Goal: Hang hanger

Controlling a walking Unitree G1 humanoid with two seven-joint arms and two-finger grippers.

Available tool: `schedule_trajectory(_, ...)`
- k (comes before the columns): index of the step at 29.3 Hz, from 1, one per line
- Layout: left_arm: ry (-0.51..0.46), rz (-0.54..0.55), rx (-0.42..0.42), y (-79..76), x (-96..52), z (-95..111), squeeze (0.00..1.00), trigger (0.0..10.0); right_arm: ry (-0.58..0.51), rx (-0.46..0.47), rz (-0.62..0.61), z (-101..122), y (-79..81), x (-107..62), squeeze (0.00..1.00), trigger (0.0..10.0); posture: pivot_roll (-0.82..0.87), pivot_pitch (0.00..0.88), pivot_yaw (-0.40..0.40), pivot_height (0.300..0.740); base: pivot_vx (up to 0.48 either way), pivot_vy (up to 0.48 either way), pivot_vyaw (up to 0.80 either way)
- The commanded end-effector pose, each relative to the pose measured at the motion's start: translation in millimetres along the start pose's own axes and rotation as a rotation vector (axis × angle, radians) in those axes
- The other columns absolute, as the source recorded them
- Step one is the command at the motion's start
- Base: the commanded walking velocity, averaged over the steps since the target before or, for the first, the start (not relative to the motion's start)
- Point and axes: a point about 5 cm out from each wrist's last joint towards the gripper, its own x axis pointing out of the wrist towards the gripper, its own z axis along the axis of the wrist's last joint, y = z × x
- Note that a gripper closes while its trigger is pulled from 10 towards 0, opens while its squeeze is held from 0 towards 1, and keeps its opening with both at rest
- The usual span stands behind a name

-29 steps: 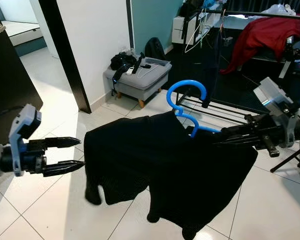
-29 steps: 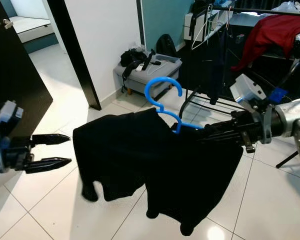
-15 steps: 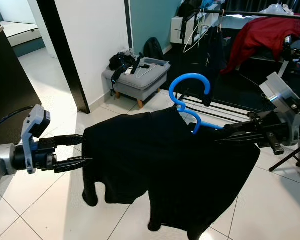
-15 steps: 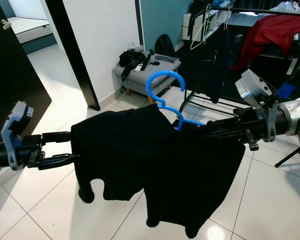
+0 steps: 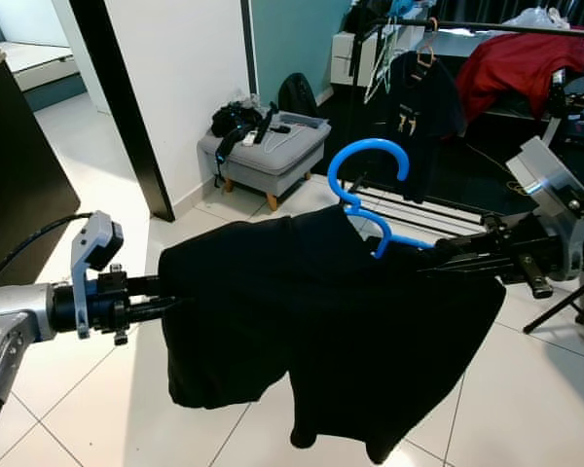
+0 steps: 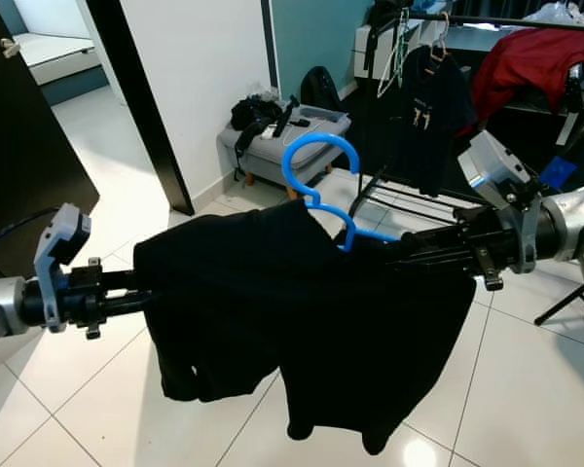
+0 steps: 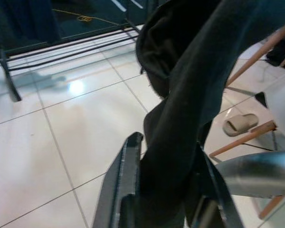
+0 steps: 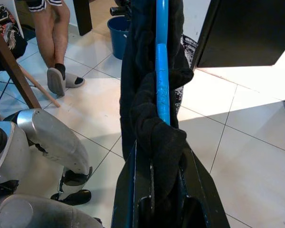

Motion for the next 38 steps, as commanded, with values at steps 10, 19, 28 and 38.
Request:
schedule_trajectory(10, -0.067, 0.489, -0.026, 47.7, -75.4, 5.1, 0.00, 0.0, -0.041, -0.064, -0.074, 12.7, -3.7, -11.3, 0.00, 0.0, -0.10, 0.000, 0.053, 0.736, 0.000, 0.000, 0.00)
schedule_trajectory(19, -0.063, 0.475, -0.143, 33.0, -67.2, -32.0, 0.00, 0.0, -0.048, -0.067, -0.091, 12.6, -5.0, -12.4, 0.00, 0.0, -0.10, 0.000, 0.050, 0.736, 0.000, 0.000, 0.00)
schedule_trajectory(28, 0.082, 0.256, -0.225, 0.8, -29.5, -75.5, 0.00, 0.0, -0.055, -0.073, -0.102, 13.8, -7.3, -12.2, 0.00, 0.0, -0.09, 0.000, 0.046, 0.736, 0.000, 0.000, 0.00)
schedule_trajectory(38, 0.140, 0.758, -0.193, 42.4, -71.2, -71.7, 0.00, 0.0, -0.055, -0.070, -0.101, 12.6, -6.5, -12.4, 0.00, 0.0, -0.09, 0.000, 0.050, 0.736, 0.000, 0.000, 0.00)
